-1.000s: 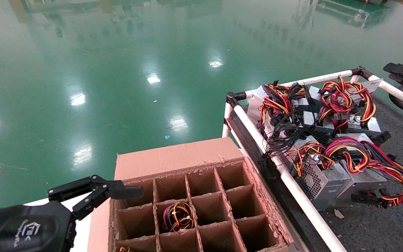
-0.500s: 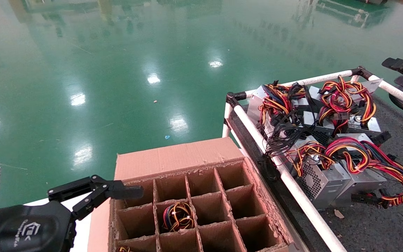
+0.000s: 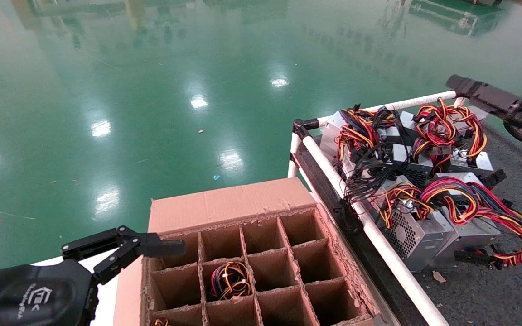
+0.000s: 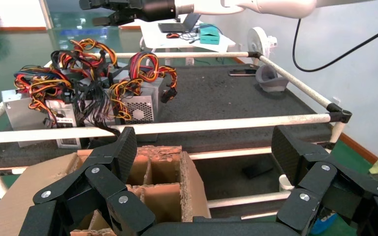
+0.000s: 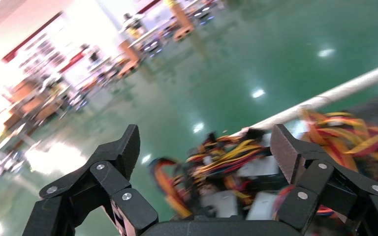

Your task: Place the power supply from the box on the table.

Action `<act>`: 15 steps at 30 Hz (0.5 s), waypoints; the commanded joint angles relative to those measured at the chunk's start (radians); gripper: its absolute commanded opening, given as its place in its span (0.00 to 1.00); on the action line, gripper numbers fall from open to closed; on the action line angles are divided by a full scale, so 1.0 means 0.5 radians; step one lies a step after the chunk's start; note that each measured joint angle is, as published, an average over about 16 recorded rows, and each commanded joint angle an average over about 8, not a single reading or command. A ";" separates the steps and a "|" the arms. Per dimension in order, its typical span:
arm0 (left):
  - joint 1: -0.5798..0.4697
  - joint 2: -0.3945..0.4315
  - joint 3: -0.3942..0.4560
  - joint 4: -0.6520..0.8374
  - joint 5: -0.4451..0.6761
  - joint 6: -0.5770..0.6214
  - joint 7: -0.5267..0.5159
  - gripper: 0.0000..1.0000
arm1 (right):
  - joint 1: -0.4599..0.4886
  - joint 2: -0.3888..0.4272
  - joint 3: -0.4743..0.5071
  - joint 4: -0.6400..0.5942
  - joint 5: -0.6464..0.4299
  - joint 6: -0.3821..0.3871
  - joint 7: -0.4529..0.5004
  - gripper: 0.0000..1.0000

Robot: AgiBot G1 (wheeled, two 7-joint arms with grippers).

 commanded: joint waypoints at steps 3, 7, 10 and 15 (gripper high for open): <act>0.000 0.000 0.000 0.000 0.000 0.000 0.000 1.00 | -0.098 0.022 0.038 0.175 0.013 -0.073 -0.043 1.00; 0.000 0.000 0.001 0.000 -0.001 0.000 0.000 1.00 | -0.196 0.044 0.077 0.350 0.027 -0.146 -0.087 1.00; 0.000 0.000 0.001 0.000 -0.001 0.000 0.001 1.00 | -0.270 0.060 0.106 0.480 0.037 -0.200 -0.120 1.00; 0.000 -0.001 0.002 0.000 -0.001 -0.001 0.001 1.00 | -0.392 0.088 0.154 0.698 0.054 -0.291 -0.174 1.00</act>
